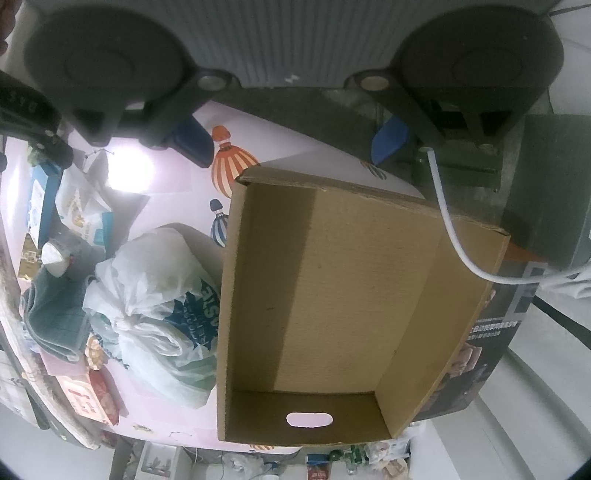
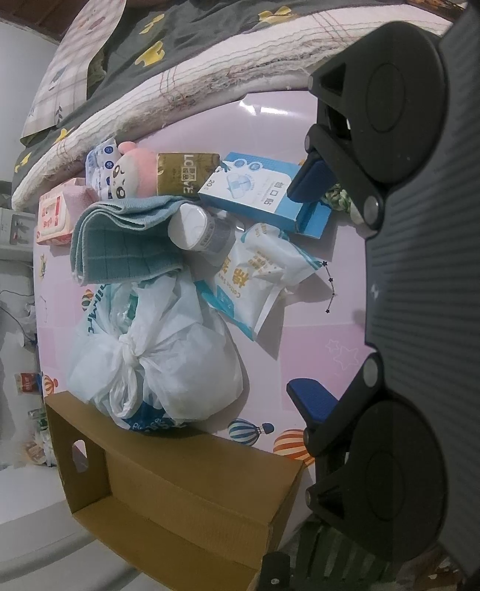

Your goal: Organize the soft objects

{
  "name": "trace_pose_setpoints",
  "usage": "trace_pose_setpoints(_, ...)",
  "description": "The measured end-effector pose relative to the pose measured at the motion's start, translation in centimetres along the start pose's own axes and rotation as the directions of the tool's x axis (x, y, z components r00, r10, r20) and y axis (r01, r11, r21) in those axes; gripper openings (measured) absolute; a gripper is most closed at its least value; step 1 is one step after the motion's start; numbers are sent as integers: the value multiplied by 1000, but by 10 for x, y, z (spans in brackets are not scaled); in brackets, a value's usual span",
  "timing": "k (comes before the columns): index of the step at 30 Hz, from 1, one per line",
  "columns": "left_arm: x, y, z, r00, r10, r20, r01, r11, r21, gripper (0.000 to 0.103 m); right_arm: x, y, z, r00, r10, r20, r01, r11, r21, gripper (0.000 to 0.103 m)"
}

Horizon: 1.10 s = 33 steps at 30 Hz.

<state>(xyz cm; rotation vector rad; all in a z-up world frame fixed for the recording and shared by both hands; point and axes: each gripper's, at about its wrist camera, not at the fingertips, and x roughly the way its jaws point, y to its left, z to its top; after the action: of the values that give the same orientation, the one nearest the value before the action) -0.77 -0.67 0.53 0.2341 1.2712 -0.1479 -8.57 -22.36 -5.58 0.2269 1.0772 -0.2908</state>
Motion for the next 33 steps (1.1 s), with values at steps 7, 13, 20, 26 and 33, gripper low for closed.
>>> trace_pose_setpoints(7, -2, -2, -2, 1000, 2, 2, -2, 1000, 3, 93, -2, -3, -4, 1000, 4, 2, -4, 1000, 2, 102)
trace_pose_setpoints(13, -3, -4, -5, 1000, 4, 5, -4, 1000, 3, 93, -2, -3, -4, 1000, 3, 2, -3, 1000, 2, 102)
trace_pose_setpoints(20, -3, -4, -4, 1000, 3, 7, -3, 1000, 4, 93, -1, -4, -4, 1000, 6, 2, -6, 1000, 1, 102)
trace_pose_setpoints(26, -3, -4, -2, 1000, 5, 10, -5, 1000, 8, 93, -1, -3, -2, 1000, 9, 1, -9, 1000, 1, 102)
trace_pose_setpoints(33, -4, -5, -1, 1000, 6, 11, -6, 1000, 9, 93, -1, -3, -3, 1000, 8, 2, -8, 1000, -1, 102)
